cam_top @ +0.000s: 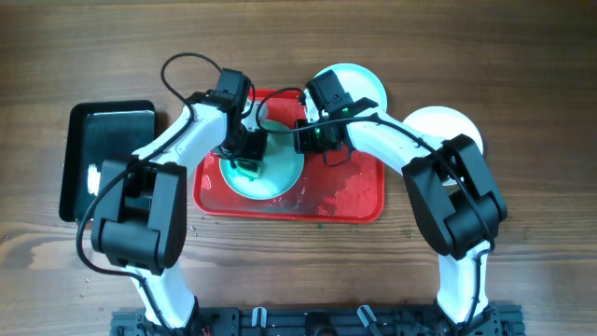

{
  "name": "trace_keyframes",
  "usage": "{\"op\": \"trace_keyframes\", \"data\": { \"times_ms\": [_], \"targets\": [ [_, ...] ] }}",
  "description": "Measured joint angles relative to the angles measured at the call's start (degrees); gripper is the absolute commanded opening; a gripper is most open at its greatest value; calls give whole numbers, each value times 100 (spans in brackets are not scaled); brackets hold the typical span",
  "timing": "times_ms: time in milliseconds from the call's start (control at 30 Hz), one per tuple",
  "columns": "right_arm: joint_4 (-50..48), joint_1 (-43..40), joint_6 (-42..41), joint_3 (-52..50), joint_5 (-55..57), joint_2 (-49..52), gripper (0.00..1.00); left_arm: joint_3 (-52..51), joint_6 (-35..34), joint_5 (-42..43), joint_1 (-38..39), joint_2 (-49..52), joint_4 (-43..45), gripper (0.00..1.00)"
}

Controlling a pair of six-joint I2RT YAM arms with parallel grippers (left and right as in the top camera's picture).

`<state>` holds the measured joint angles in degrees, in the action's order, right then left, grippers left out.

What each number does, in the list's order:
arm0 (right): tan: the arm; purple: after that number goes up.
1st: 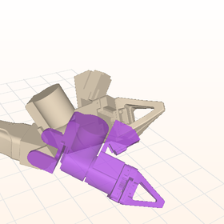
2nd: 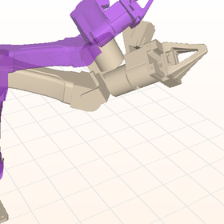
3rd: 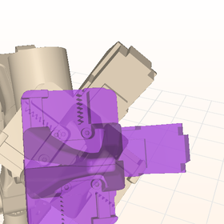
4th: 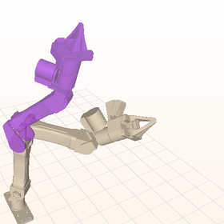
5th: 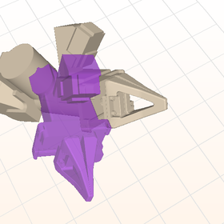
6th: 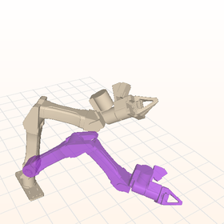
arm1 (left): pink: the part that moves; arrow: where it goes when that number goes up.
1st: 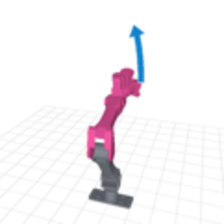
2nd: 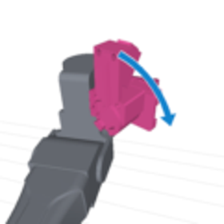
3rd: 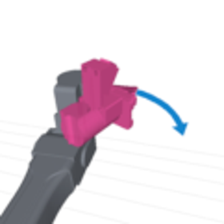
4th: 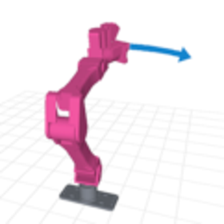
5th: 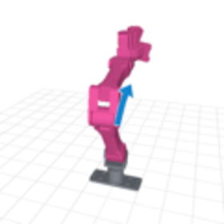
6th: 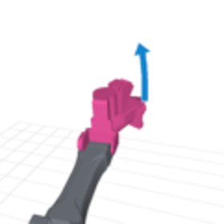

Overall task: Clean dirty plates on tray and stack at the side
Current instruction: 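Scrub the bottom plate with the sponge in the left gripper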

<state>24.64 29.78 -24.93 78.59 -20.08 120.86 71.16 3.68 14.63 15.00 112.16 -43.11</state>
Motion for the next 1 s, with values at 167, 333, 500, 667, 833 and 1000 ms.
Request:
{"op": "trace_keyframes", "data": {
  "times_ms": [167,333,500,667,833,1000],
  "targets": [
    [0,0,22,0,0,0,4,-122,223,920,24,79,24,4],
    [-98,50,-50,0,-50,13,4,-31,-2415,-1110,319,-44,138,4],
    [-98,50,-72,0,-52,13,4,-50,-3845,-3086,337,-17,138,4],
    [-94,50,-72,0,-52,13,4,-33,-2942,-2636,210,-4,81,4],
    [-48,-74,-24,0,0,13,4,-107,280,879,-98,42,-402,4],
    [-50,-70,-24,0,15,13,5,-323,752,2111,11,236,721,4]
  ]
}}
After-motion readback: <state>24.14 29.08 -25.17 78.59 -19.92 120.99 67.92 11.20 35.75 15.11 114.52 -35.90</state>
